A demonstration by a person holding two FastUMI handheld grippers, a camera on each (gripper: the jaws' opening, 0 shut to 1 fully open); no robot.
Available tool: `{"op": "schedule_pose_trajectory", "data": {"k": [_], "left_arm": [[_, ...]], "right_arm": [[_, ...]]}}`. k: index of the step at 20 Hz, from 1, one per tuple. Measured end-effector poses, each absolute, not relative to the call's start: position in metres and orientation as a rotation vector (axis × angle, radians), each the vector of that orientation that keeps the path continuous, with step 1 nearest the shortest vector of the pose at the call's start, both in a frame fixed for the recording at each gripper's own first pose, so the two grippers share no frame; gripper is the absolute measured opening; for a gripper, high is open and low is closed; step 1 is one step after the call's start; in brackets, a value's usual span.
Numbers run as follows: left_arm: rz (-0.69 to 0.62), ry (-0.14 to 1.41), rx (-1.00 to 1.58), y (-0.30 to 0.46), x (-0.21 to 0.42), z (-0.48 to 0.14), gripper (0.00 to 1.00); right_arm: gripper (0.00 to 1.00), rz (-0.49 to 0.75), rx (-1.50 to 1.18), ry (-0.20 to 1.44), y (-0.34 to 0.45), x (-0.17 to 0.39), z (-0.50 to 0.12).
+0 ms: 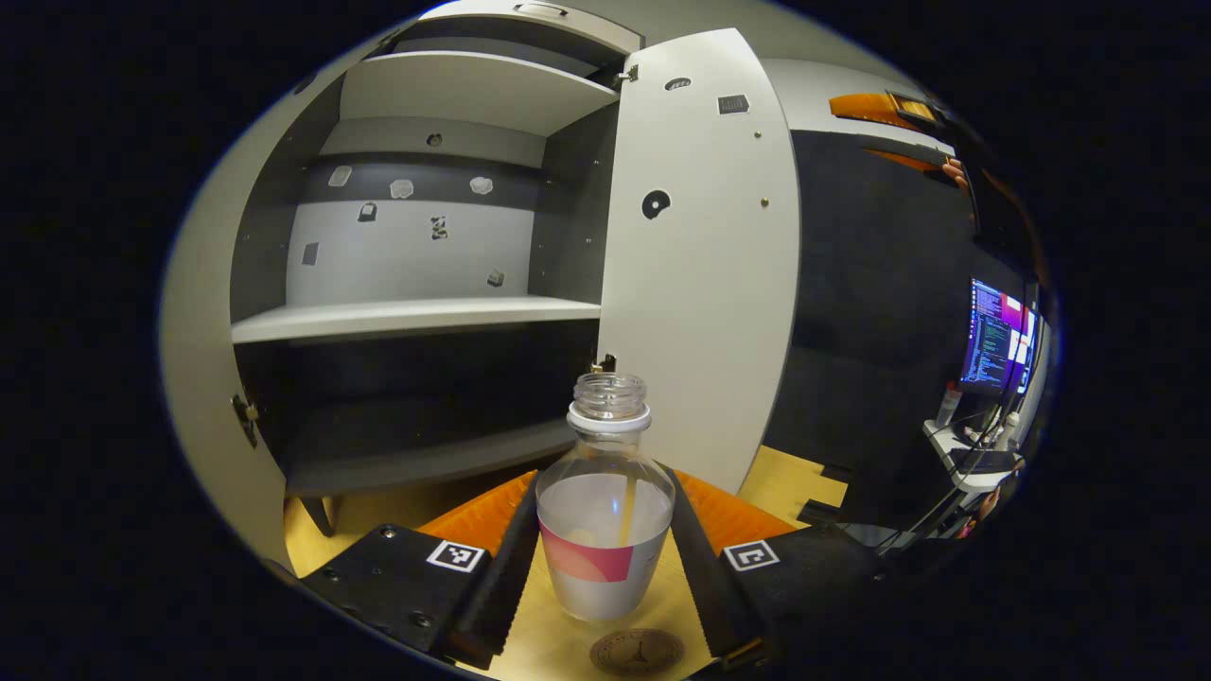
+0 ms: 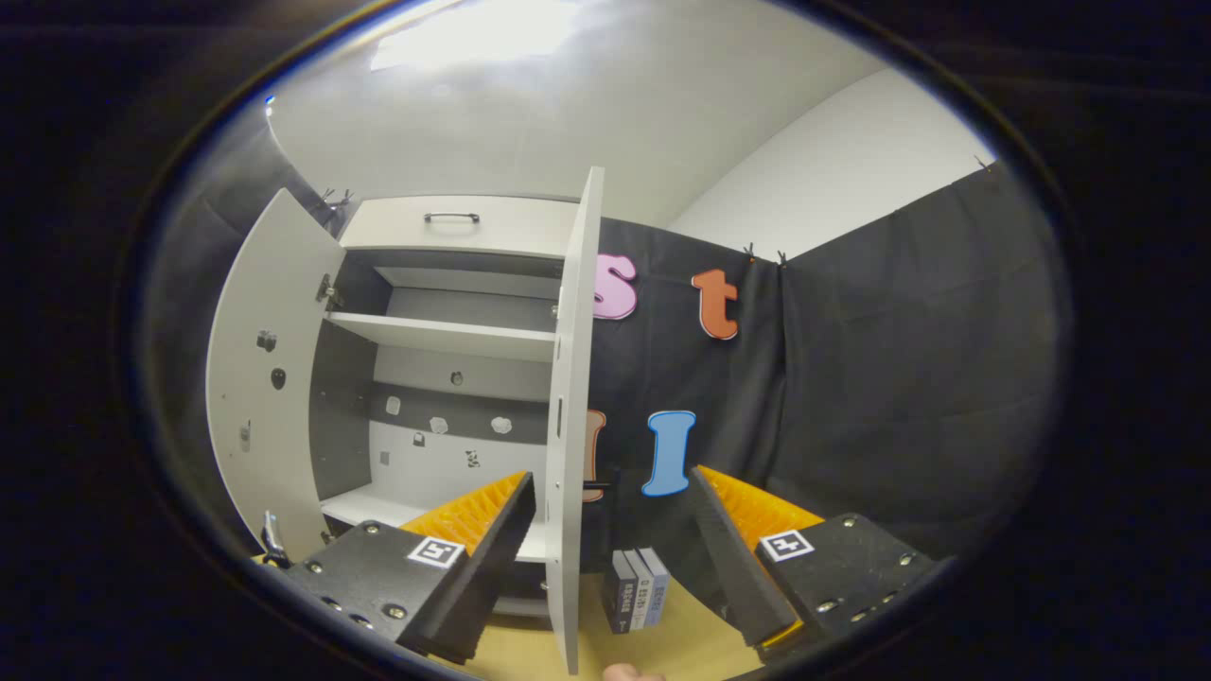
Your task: Grasp the bottle in the cabinet with the left hand and place it on the coaster, then close the right door with the right hand and the left door with the left hand.
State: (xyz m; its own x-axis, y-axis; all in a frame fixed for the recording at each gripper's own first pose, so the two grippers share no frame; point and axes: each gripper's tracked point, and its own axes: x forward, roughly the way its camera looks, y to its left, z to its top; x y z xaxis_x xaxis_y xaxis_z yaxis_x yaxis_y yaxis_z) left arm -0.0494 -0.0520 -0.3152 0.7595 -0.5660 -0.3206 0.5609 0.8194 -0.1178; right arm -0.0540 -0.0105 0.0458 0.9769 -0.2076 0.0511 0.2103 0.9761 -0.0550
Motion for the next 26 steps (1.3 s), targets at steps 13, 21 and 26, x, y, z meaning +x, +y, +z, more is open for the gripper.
{"op": "schedule_pose_trajectory", "data": {"k": [13, 21, 26], "left_arm": [[-0.546, 0.579, -0.093, -0.037, -0.099, -0.419, 0.78], [-0.543, 0.582, -0.056, -0.038, -0.109, -0.428, 0.78], [-0.532, 0.580, -0.015, -0.033, -0.115, -0.425, 0.80]], "right_arm": [[0.93, -0.200, -0.108, -0.056, -0.008, -0.058, 0.053], [0.98, -0.179, -0.124, -0.033, -0.002, -0.058, 0.046], [0.98, -0.168, -0.133, -0.025, -0.004, -0.053, 0.040]]}}
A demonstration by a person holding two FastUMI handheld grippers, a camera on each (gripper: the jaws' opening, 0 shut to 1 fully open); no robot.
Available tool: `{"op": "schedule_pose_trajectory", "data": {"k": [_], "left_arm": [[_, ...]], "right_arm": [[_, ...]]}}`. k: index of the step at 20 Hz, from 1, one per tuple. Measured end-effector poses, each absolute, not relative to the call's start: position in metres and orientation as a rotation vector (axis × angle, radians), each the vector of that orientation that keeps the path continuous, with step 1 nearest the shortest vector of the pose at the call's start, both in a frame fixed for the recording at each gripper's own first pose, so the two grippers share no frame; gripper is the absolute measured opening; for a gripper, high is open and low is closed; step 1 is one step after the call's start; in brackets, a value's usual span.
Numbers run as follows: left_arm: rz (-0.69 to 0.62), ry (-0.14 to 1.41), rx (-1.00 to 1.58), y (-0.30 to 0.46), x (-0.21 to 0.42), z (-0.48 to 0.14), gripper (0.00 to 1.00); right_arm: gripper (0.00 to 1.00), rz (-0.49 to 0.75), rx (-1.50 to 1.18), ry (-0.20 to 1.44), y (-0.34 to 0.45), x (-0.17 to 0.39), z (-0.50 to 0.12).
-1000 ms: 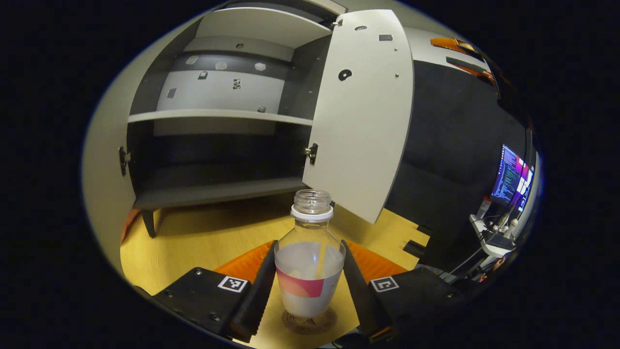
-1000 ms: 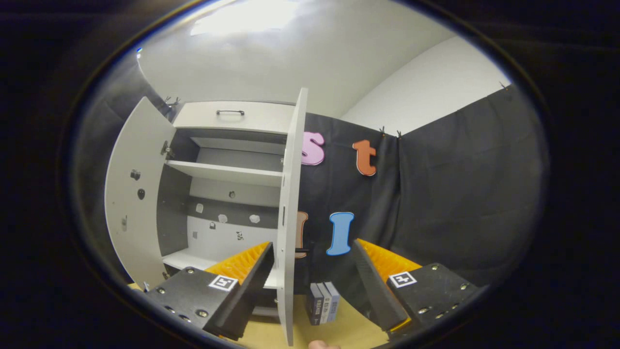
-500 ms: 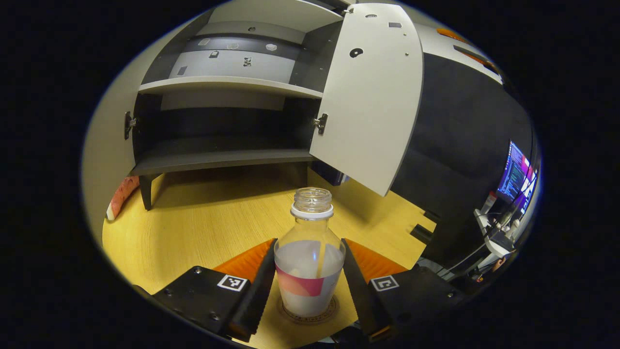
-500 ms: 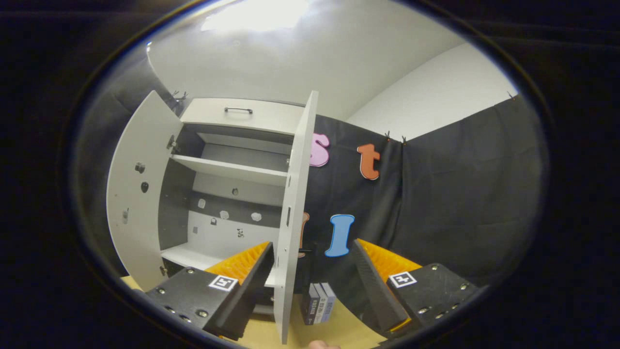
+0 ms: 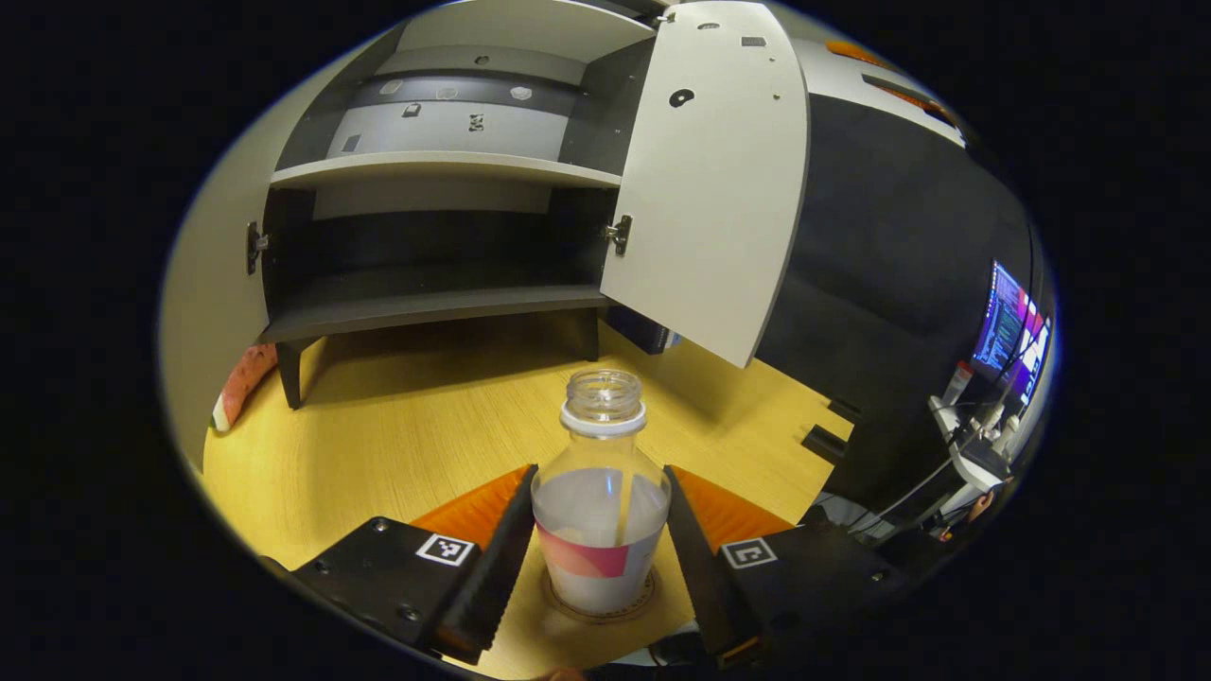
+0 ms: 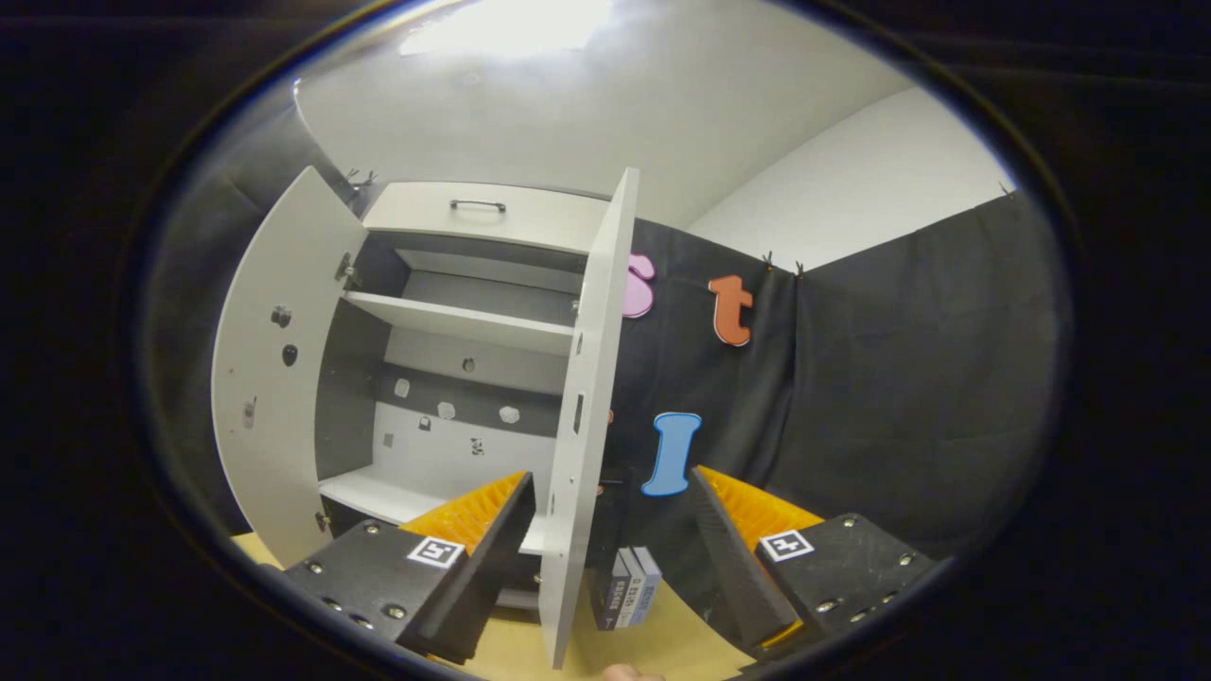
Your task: Grasp the bottle in the cabinet with the left hand and place it on the coaster, then close the right door with the right hand and the left door with the left hand.
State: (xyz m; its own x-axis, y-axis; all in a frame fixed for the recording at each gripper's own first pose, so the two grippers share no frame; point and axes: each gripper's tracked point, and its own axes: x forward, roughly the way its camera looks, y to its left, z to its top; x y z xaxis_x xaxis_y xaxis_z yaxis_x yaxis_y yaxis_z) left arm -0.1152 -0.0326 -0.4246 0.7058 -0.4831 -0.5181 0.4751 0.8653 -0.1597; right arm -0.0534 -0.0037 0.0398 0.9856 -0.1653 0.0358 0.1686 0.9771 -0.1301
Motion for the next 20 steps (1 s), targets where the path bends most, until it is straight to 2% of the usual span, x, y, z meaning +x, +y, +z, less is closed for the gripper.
{"op": "schedule_pose_trajectory", "data": {"k": [2, 5, 6, 7, 8, 9, 12, 13, 14, 16, 17, 18, 20], "left_arm": [[-0.518, 0.580, 0.021, -0.029, -0.116, -0.422, 0.83], [-0.535, 0.571, 0.019, -0.034, -0.118, -0.411, 0.83], [-0.541, 0.567, 0.016, -0.037, -0.119, -0.409, 0.84], [-0.544, 0.561, 0.016, -0.039, -0.119, -0.403, 0.83], [-0.547, 0.551, 0.016, -0.041, -0.119, -0.398, 0.83], [-0.552, 0.541, 0.014, -0.045, -0.117, -0.393, 0.84], [-0.555, 0.515, 0.009, -0.049, -0.113, -0.377, 0.83], [-0.552, 0.508, 0.006, -0.050, -0.110, -0.371, 0.83], [-0.547, 0.501, 0.003, -0.050, -0.107, -0.366, 0.83], [-0.528, 0.483, -0.004, -0.049, -0.099, -0.351, 0.83], [-0.514, 0.471, -0.007, -0.048, -0.093, -0.340, 0.83], [-0.501, 0.449, -0.007, -0.046, -0.089, -0.328, 0.83], [-0.484, 0.387, -0.003, -0.046, -0.074, -0.296, 0.83]], "right_arm": [[0.98, -0.163, -0.130, -0.023, -0.004, -0.051, 0.037], [0.98, -0.156, -0.122, -0.023, -0.005, -0.048, 0.035], [0.94, -0.154, -0.120, -0.024, -0.005, -0.047, 0.035], [0.98, -0.152, -0.117, -0.025, -0.006, -0.046, 0.035], [0.98, -0.151, -0.116, -0.025, -0.007, -0.045, 0.034], [0.94, -0.151, -0.113, -0.026, -0.008, -0.045, 0.033], [0.94, -0.150, -0.104, -0.022, -0.012, -0.042, 0.031], [0.98, -0.151, -0.101, -0.023, -0.015, -0.042, 0.030], [0.98, -0.152, -0.099, -0.024, -0.016, -0.041, 0.030], [0.98, -0.155, -0.097, -0.026, -0.020, -0.040, 0.030], [0.94, -0.156, -0.095, -0.027, -0.022, -0.039, 0.028], [0.98, -0.159, -0.093, -0.027, -0.023, -0.037, 0.028], [0.98, -0.159, -0.083, -0.024, -0.026, -0.036, 0.026]]}}
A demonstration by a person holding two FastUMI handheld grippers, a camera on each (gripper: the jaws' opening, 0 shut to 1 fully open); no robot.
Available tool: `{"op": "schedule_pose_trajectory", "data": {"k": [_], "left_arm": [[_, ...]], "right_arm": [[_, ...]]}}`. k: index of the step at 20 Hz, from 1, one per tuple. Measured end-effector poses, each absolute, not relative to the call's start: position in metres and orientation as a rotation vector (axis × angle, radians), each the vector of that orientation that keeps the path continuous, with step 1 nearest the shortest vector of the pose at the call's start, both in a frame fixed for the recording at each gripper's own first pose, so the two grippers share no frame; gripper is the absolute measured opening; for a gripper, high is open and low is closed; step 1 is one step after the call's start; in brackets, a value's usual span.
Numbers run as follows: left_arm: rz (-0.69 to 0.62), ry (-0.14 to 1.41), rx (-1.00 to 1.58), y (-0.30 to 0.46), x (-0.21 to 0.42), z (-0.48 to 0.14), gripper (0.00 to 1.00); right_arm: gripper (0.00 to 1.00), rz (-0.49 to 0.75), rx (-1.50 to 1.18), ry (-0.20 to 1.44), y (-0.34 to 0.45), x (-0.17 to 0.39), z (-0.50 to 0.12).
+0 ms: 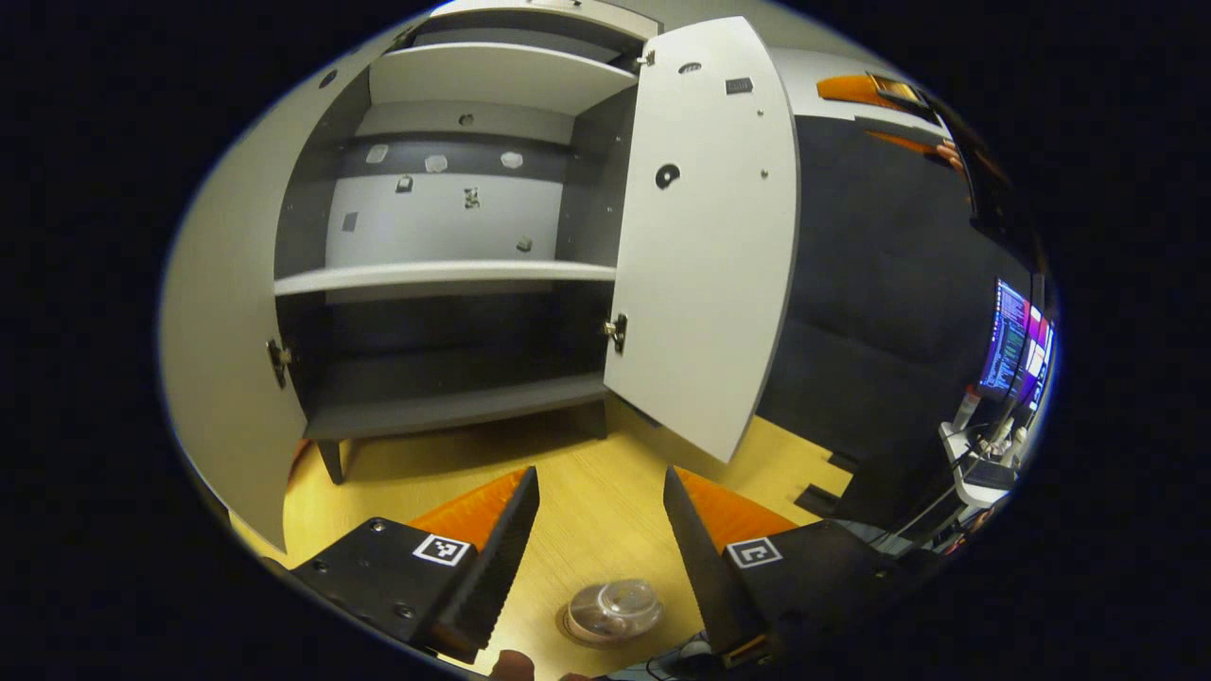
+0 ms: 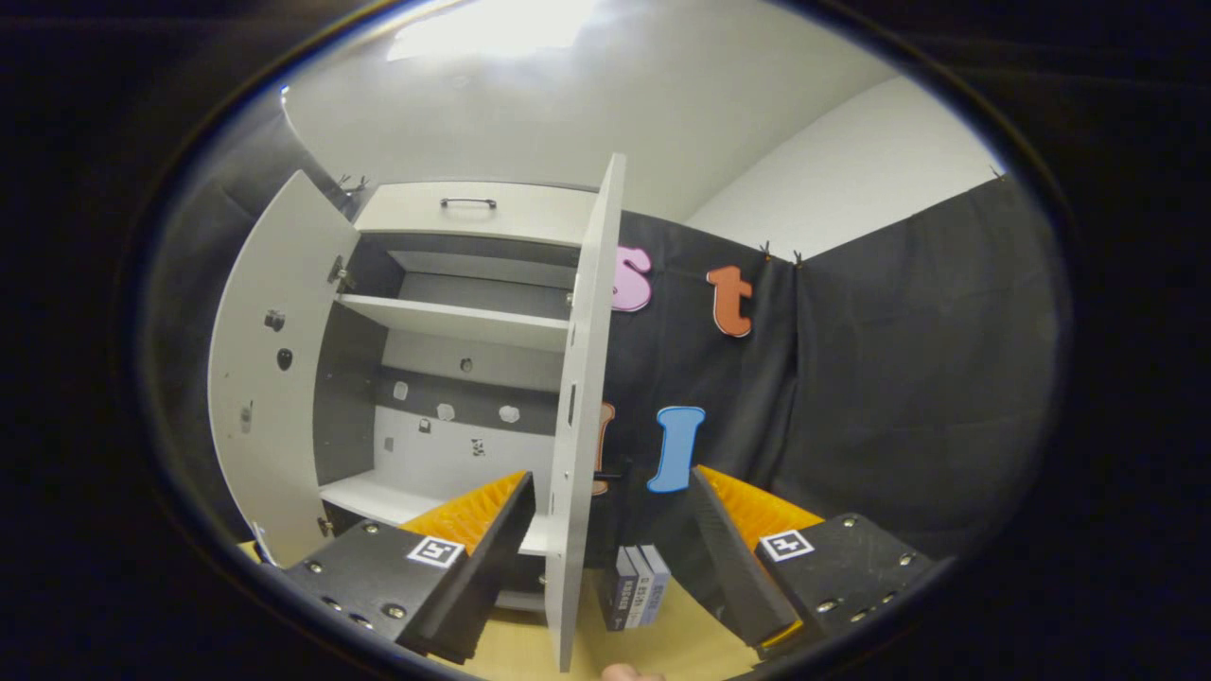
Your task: Grasp the bottle in the cabinet with the left hand and place it on the coaster, then close the right door with the right hand and the left door with the left hand.
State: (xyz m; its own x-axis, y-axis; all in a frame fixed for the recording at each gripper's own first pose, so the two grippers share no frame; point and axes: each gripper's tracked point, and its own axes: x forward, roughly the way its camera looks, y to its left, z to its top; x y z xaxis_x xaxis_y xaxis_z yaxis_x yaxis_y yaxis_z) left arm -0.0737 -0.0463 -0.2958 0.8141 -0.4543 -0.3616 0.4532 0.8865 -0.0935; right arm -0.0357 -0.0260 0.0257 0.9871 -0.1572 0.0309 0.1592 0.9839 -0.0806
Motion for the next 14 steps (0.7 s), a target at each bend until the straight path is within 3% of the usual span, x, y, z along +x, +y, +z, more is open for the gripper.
{"op": "schedule_pose_trajectory", "data": {"k": [5, 6, 14], "left_arm": [[-0.405, 0.229, -0.025, -0.040, -0.038, -0.207, 0.83], [-0.383, 0.207, -0.025, -0.037, -0.032, -0.192, 0.83], [-0.211, 0.117, 0.014, -0.008, -0.010, -0.100, 0.82]], "right_arm": [[0.94, -0.158, -0.070, -0.027, -0.026, -0.030, 0.025], [0.98, -0.158, -0.070, -0.028, -0.027, -0.029, 0.025], [0.98, -0.179, -0.064, -0.018, -0.043, -0.027, 0.017]]}}
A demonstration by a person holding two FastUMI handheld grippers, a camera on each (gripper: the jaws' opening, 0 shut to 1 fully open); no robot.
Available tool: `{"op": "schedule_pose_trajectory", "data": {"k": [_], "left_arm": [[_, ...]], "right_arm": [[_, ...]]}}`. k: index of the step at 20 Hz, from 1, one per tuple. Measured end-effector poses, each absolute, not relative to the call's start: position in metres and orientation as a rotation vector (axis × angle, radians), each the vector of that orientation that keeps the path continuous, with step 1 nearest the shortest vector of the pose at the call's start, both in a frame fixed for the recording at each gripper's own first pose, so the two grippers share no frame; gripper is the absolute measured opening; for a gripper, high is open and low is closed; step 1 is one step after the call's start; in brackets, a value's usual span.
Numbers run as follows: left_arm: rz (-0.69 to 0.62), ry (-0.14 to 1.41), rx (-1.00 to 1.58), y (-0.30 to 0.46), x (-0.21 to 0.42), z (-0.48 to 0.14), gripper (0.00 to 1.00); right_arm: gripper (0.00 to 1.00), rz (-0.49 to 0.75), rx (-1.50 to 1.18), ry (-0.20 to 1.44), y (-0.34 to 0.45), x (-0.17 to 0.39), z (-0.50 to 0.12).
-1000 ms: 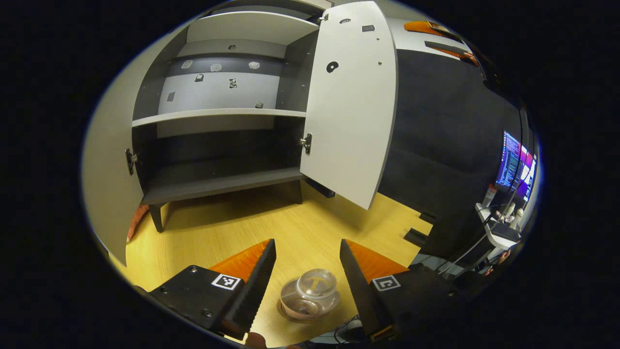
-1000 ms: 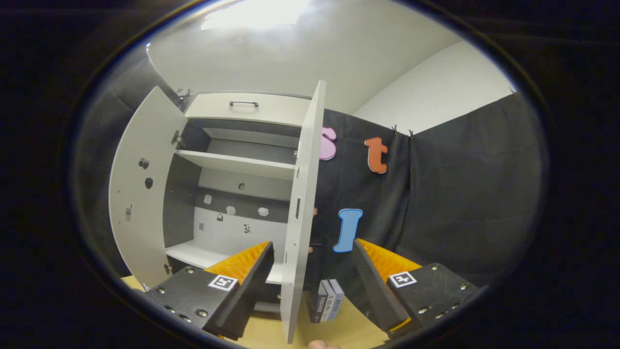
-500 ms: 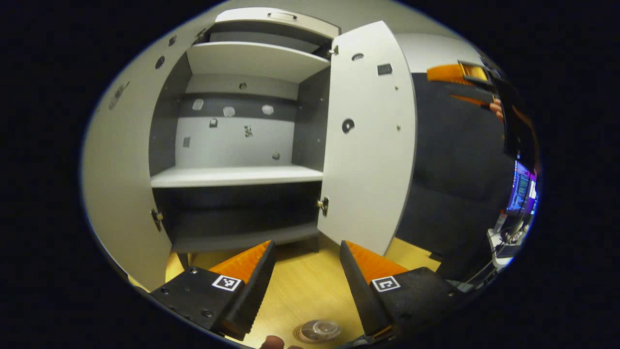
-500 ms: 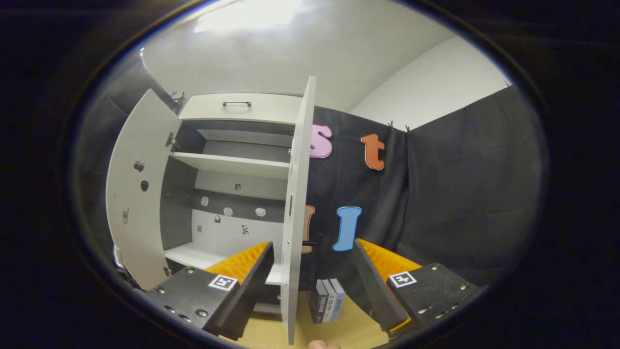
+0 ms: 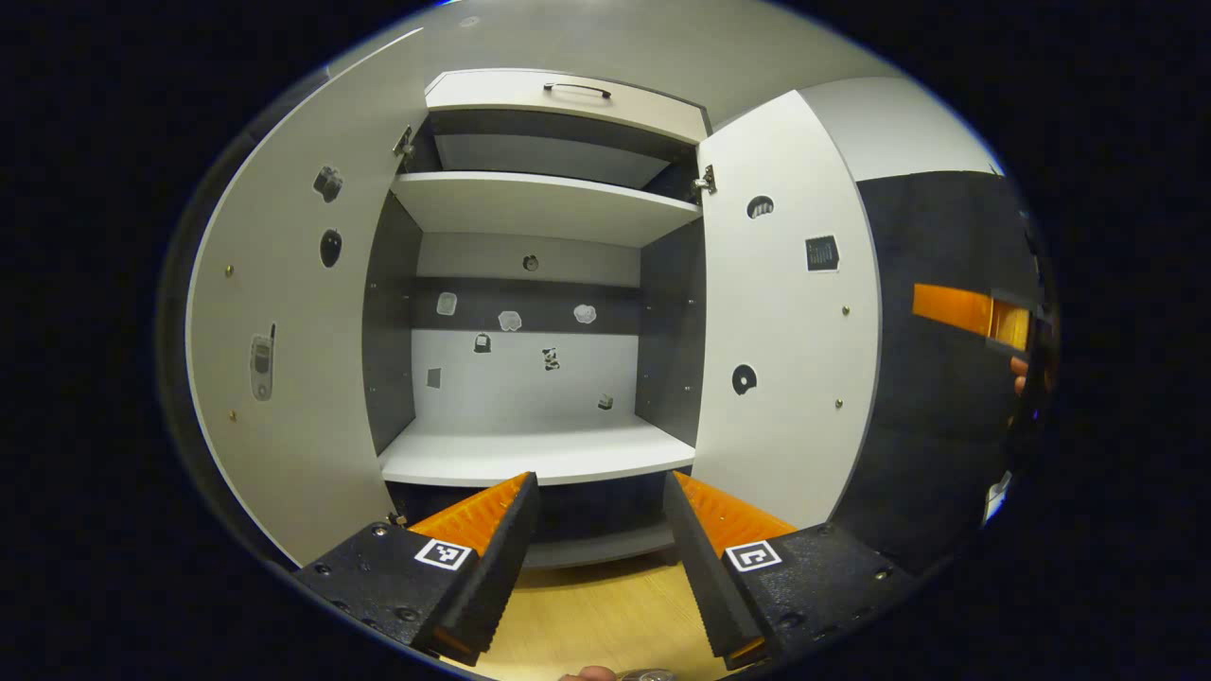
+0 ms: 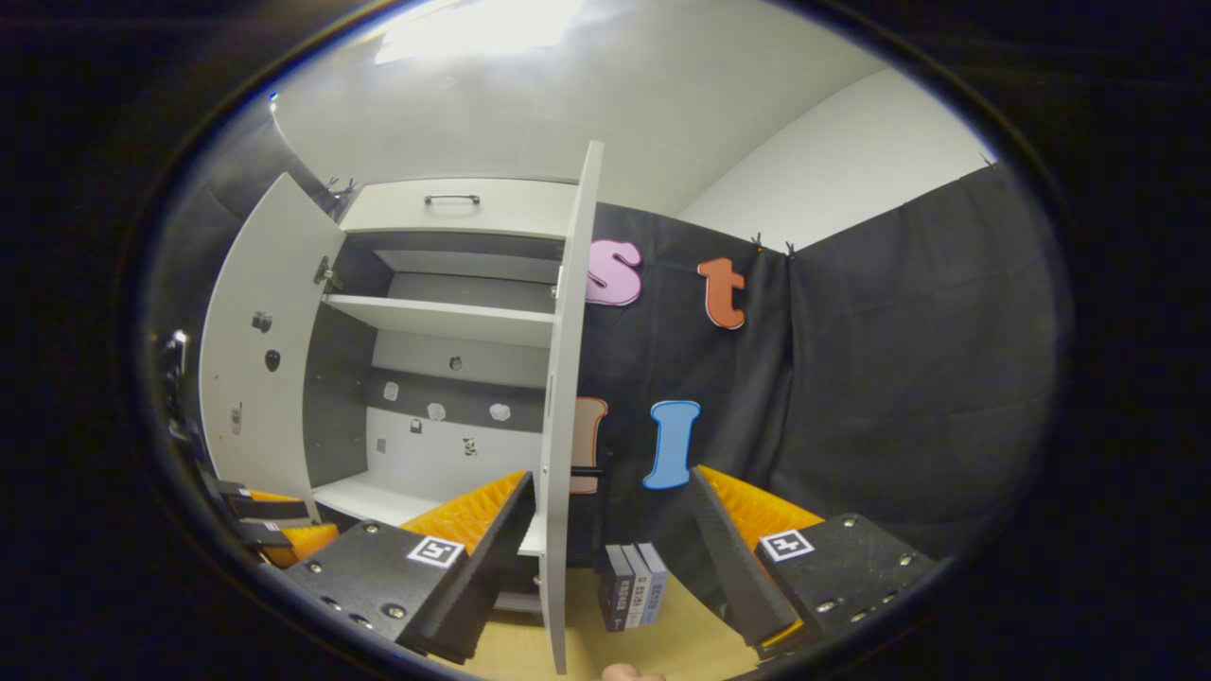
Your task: Grasp the bottle in the cabinet with the left hand and place it on the coaster, then close the right door with the right hand and the left door with the left hand.
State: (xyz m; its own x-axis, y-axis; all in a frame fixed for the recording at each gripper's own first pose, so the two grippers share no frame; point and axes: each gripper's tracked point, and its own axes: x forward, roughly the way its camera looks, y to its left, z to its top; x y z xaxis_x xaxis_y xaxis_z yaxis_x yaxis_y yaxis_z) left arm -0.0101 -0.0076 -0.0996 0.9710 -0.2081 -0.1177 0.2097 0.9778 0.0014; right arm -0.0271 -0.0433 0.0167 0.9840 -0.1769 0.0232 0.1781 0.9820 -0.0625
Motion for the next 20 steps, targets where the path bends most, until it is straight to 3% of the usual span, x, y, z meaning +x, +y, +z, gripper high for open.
{"op": "schedule_pose_trajectory", "data": {"k": [6, 15, 16, 19, 20], "left_arm": [[-0.074, 0.092, 0.063, 0.022, -0.011, -0.058, 0.96], [0.108, 0.041, 0.025, 0.080, -0.036, -0.013, 0.96], [0.130, 0.036, 0.027, 0.086, -0.040, -0.011, 0.96], [0.193, 0.033, 0.039, 0.107, -0.051, -0.007, 0.93], [0.214, 0.034, 0.044, 0.114, -0.055, -0.007, 0.96]], "right_arm": [[0.98, -0.207, -0.063, 0.005, -0.060, -0.024, 0.006], [0.94, -0.195, -0.084, 0.033, -0.070, 0.004, -0.008], [0.98, -0.192, -0.088, 0.035, -0.070, 0.007, -0.010], [0.98, -0.183, -0.096, 0.040, -0.068, 0.015, -0.013], [0.98, -0.188, -0.102, 0.038, -0.070, 0.018, -0.013]]}}
